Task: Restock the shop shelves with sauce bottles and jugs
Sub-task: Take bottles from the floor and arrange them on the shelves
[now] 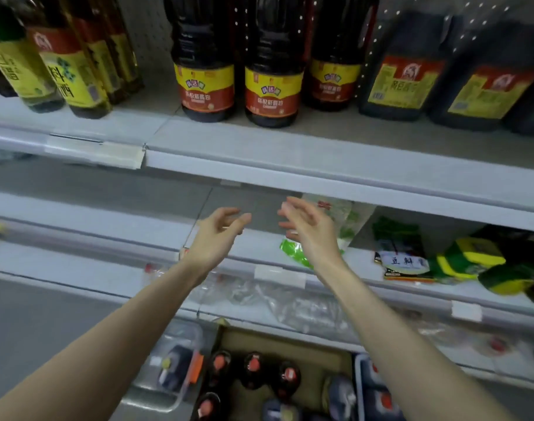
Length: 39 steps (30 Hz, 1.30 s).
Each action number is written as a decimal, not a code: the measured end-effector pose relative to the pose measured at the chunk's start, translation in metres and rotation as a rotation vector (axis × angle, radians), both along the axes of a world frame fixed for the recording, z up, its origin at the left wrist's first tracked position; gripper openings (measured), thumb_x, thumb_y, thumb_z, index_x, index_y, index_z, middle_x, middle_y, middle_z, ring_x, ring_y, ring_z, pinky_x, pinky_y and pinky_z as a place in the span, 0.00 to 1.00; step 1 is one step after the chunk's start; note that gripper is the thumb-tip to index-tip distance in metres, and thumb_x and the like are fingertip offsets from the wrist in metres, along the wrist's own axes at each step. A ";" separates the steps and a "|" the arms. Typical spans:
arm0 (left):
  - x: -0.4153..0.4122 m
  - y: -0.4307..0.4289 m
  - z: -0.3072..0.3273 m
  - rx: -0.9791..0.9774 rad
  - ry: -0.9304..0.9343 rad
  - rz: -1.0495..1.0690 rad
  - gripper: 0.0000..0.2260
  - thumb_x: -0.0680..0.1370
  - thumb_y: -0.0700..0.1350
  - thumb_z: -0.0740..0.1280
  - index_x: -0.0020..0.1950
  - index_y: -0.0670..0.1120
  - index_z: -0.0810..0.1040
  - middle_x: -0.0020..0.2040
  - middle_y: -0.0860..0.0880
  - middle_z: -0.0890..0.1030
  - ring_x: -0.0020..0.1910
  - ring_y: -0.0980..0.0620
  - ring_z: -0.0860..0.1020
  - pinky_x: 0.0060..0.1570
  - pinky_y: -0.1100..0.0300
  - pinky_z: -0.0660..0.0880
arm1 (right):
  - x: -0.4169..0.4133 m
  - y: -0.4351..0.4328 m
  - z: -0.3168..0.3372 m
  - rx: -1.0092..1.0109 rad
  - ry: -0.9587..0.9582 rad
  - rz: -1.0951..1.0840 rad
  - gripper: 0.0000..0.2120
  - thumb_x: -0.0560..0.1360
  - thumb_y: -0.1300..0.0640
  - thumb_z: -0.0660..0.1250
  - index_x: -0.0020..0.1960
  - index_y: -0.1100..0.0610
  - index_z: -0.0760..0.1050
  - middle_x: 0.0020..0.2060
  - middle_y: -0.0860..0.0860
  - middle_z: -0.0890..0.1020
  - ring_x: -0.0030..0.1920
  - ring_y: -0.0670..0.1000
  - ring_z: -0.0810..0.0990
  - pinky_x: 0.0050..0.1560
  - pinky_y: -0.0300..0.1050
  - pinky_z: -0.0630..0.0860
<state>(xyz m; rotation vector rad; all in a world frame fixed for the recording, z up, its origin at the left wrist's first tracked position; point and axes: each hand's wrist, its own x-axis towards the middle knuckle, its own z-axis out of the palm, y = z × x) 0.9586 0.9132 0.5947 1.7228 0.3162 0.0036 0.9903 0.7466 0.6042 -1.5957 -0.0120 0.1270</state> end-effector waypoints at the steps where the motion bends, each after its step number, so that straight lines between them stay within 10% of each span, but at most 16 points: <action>1: -0.006 0.001 -0.015 0.003 0.029 -0.011 0.21 0.75 0.56 0.69 0.63 0.46 0.74 0.54 0.46 0.81 0.54 0.51 0.80 0.58 0.52 0.75 | -0.006 -0.001 -0.017 -0.003 0.030 -0.004 0.03 0.77 0.55 0.67 0.51 0.48 0.76 0.41 0.46 0.82 0.40 0.46 0.81 0.43 0.41 0.74; 14: -0.103 0.014 -0.268 -0.109 0.422 0.036 0.08 0.78 0.49 0.68 0.53 0.46 0.78 0.46 0.47 0.82 0.47 0.50 0.79 0.45 0.60 0.75 | -0.106 -0.004 -0.281 -0.137 0.433 0.013 0.07 0.76 0.51 0.69 0.53 0.50 0.79 0.49 0.52 0.84 0.49 0.50 0.83 0.53 0.43 0.77; 23: -0.185 0.046 -0.417 -0.148 0.610 0.116 0.04 0.78 0.45 0.66 0.45 0.46 0.78 0.41 0.44 0.80 0.41 0.49 0.77 0.43 0.58 0.73 | -0.179 0.030 -0.444 -0.206 0.685 0.034 0.09 0.76 0.55 0.69 0.55 0.56 0.78 0.44 0.55 0.83 0.40 0.47 0.81 0.38 0.31 0.73; 28: -0.211 0.068 -0.481 -0.109 0.674 0.186 0.06 0.79 0.44 0.65 0.43 0.48 0.78 0.34 0.52 0.83 0.35 0.57 0.80 0.31 0.69 0.74 | -0.213 0.056 -0.516 -0.215 0.837 0.094 0.12 0.76 0.54 0.69 0.57 0.57 0.76 0.44 0.50 0.83 0.48 0.50 0.82 0.49 0.39 0.76; 32: -0.226 0.076 -0.515 -0.106 0.697 0.197 0.04 0.79 0.47 0.64 0.46 0.49 0.78 0.35 0.54 0.83 0.37 0.59 0.81 0.36 0.69 0.75 | -0.238 0.081 -0.565 -0.283 0.946 0.109 0.30 0.62 0.32 0.72 0.56 0.49 0.75 0.47 0.50 0.84 0.52 0.51 0.82 0.59 0.52 0.77; 36: -0.239 0.082 -0.536 -0.121 0.722 0.233 0.04 0.79 0.47 0.64 0.47 0.50 0.77 0.42 0.49 0.83 0.43 0.52 0.80 0.42 0.61 0.74 | -0.252 0.106 -0.591 -0.228 1.079 0.052 0.38 0.65 0.34 0.73 0.66 0.56 0.68 0.31 0.43 0.81 0.38 0.44 0.80 0.47 0.44 0.74; 39: -0.249 0.091 -0.546 -0.145 0.760 0.244 0.05 0.79 0.51 0.64 0.48 0.50 0.77 0.46 0.46 0.83 0.49 0.49 0.81 0.47 0.56 0.74 | -0.259 0.129 -0.600 -0.108 1.172 -0.046 0.42 0.60 0.29 0.73 0.63 0.52 0.63 0.53 0.51 0.82 0.54 0.52 0.81 0.62 0.53 0.75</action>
